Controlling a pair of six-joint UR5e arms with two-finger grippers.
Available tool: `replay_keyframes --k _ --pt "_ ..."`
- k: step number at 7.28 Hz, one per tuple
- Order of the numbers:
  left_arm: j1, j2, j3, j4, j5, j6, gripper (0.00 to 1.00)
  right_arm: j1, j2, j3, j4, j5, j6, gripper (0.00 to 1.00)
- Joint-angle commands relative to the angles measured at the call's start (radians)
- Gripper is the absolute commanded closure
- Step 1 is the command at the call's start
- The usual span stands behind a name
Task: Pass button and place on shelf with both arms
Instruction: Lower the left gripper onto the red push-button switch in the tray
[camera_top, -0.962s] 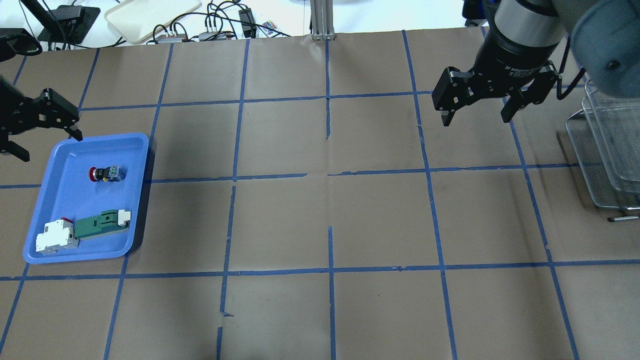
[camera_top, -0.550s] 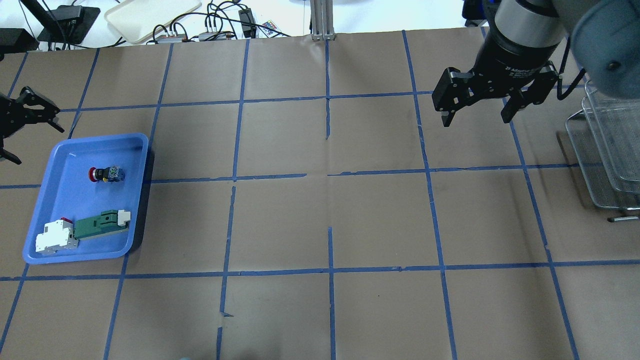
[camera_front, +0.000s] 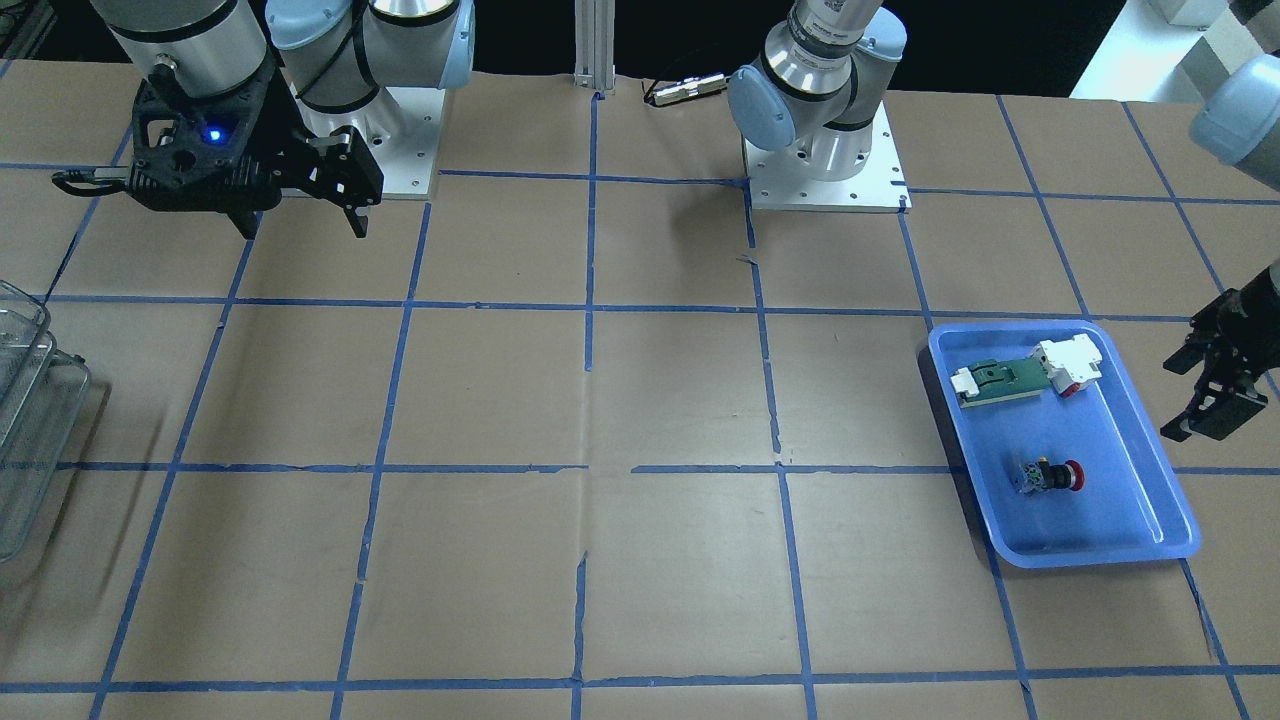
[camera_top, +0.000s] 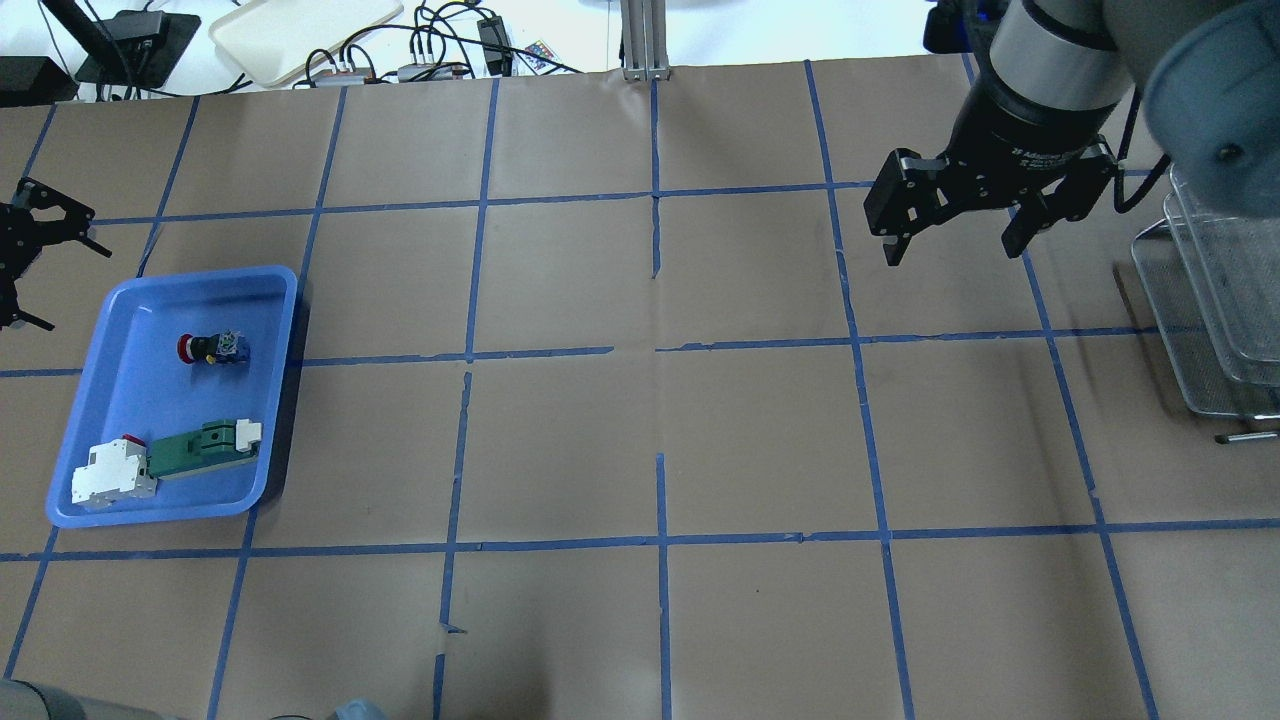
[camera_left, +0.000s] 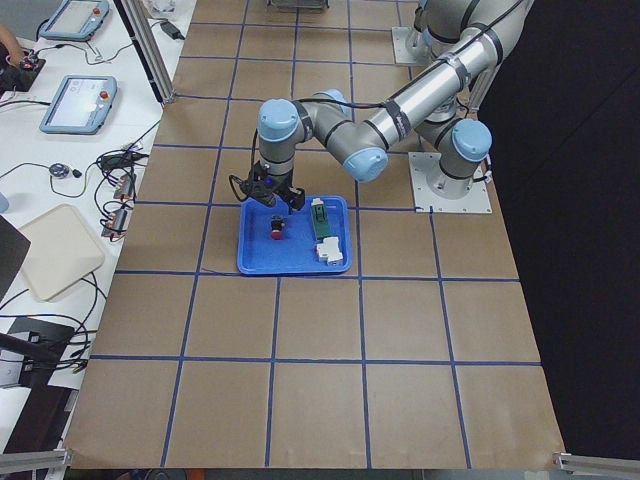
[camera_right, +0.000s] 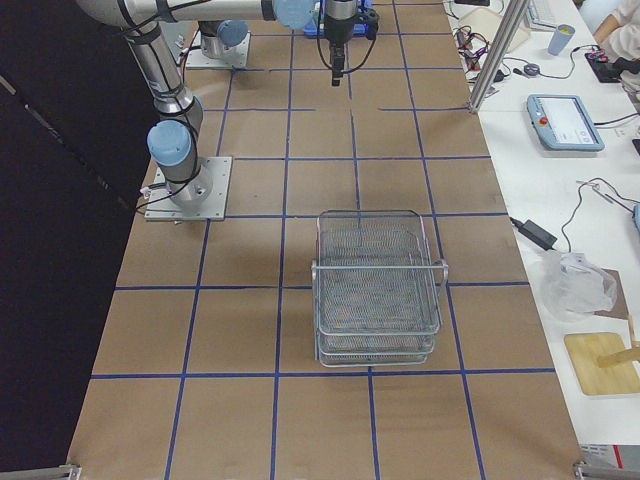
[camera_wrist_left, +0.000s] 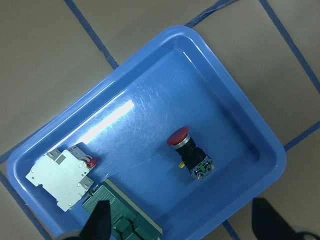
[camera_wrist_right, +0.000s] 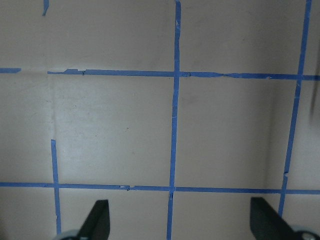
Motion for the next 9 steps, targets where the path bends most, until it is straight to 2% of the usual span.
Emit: replay_keyframes --k 1,3,5,9 --pt "0.033 -0.07 -0.007 -0.007 -0.143 -0.15 0.0 0.0 -0.002 0.002 -0.001 -0.001 -0.001 0.0" --pt "0.099 -0.136 0.002 -0.009 -0.239 -0.18 0.0 0.0 -0.002 0.002 -0.001 0.001 -0.001 0.0" --pt "0.099 -0.18 -0.004 -0.007 -0.244 -0.281 0.0 0.0 0.0 0.002 -0.001 0.001 -0.001 0.0" --pt "0.099 -0.269 0.004 -0.006 -0.273 -0.315 0.0 0.0 -0.002 0.002 -0.001 -0.001 0.001 0.0"
